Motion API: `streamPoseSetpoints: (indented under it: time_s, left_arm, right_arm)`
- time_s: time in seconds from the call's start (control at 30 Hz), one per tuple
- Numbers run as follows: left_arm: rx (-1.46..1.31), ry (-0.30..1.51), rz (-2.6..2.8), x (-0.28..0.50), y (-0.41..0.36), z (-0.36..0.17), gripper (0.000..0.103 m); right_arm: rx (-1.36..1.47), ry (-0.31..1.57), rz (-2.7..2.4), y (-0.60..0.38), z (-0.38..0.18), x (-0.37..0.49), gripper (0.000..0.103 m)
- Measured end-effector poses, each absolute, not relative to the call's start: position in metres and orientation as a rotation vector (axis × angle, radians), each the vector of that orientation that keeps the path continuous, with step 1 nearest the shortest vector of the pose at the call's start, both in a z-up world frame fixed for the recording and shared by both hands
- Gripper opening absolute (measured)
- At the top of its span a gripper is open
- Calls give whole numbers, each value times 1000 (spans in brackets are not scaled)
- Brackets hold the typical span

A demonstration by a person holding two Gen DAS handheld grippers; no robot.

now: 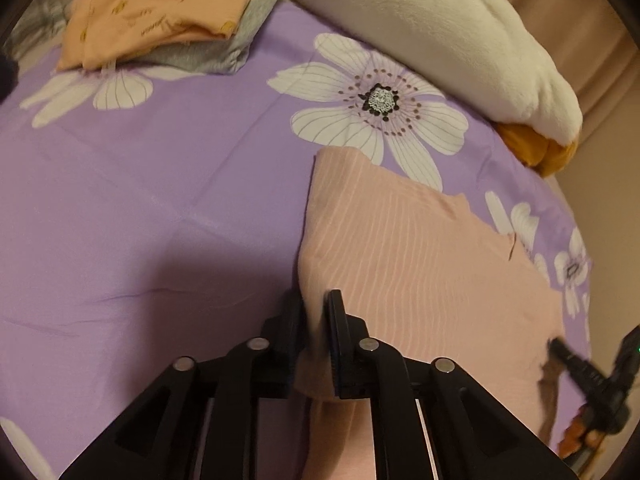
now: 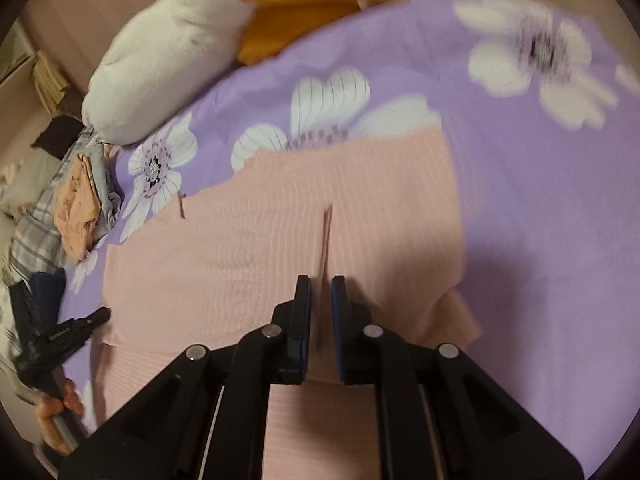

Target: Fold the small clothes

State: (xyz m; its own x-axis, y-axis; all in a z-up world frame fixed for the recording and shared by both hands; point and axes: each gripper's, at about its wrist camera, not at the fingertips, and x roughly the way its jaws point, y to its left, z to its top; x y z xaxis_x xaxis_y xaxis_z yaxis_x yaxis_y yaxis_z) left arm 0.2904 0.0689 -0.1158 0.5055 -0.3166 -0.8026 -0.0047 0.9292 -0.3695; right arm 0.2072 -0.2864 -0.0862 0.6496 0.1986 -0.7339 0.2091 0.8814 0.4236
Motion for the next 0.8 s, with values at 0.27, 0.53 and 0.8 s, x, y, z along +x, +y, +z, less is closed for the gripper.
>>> streamPoseSetpoints:
  time_s: [0.27, 0.53, 0.8]
  left_arm:
    - [-333, 1040, -206, 274, 70, -117, 12]
    - [-450, 1083, -353, 202, 100, -113, 66]
    - [-616, 1111, -548, 132, 125, -128, 66]
  right_arm:
    - [576, 972, 76, -284, -109, 208, 11]
    - [644, 922, 97, -309, -83, 113, 52]
    - [923, 985, 136, -337, -130, 4, 52]
